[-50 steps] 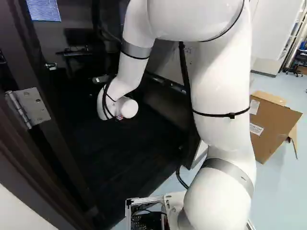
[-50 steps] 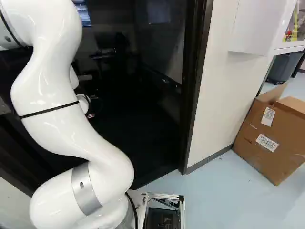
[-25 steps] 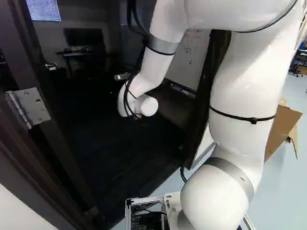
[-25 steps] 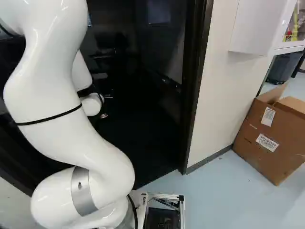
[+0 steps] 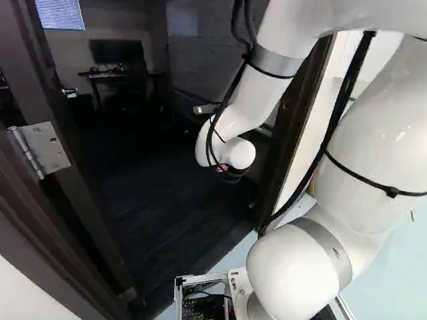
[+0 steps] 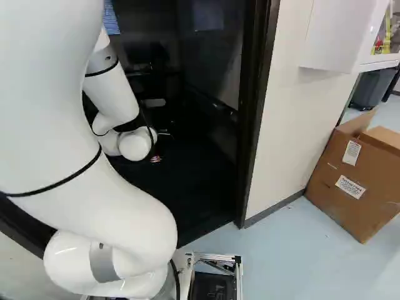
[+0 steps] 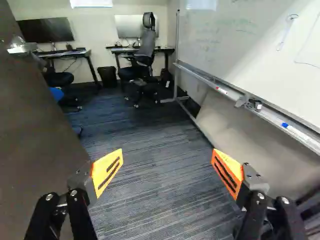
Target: Open the door and move inside
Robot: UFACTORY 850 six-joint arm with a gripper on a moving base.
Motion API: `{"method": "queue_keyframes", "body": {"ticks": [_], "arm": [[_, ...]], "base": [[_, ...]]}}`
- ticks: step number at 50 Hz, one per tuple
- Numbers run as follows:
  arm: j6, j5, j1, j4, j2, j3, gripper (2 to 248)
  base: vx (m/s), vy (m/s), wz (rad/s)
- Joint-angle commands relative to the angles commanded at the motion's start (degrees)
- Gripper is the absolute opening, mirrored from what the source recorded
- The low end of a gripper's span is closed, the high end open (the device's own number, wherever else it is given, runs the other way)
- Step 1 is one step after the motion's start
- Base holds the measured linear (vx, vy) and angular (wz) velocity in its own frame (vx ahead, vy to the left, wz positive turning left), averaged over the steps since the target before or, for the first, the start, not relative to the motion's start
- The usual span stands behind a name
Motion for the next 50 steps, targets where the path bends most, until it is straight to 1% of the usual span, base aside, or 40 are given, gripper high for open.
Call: {"method": "queue_keyframes", "body": {"ticks": [13, 25, 37, 50], "arm": [[0.0, -0.9, -5.0, -0.8, 4.7, 4.9, 247], [0.0, -1.5, -8.6, -1.5, 8.2, 8.5, 247], [0.0, -2.0, -11.4, -1.9, 10.8, 11.2, 247], [0.0, -2.3, -13.3, -2.3, 12.6, 13.1, 247]], "base": [[0.000, 0.000, 0.000], [0.000, 0.000, 0.000], [0.000, 0.000, 0.000], [0.000, 0.000, 0.000]]}}
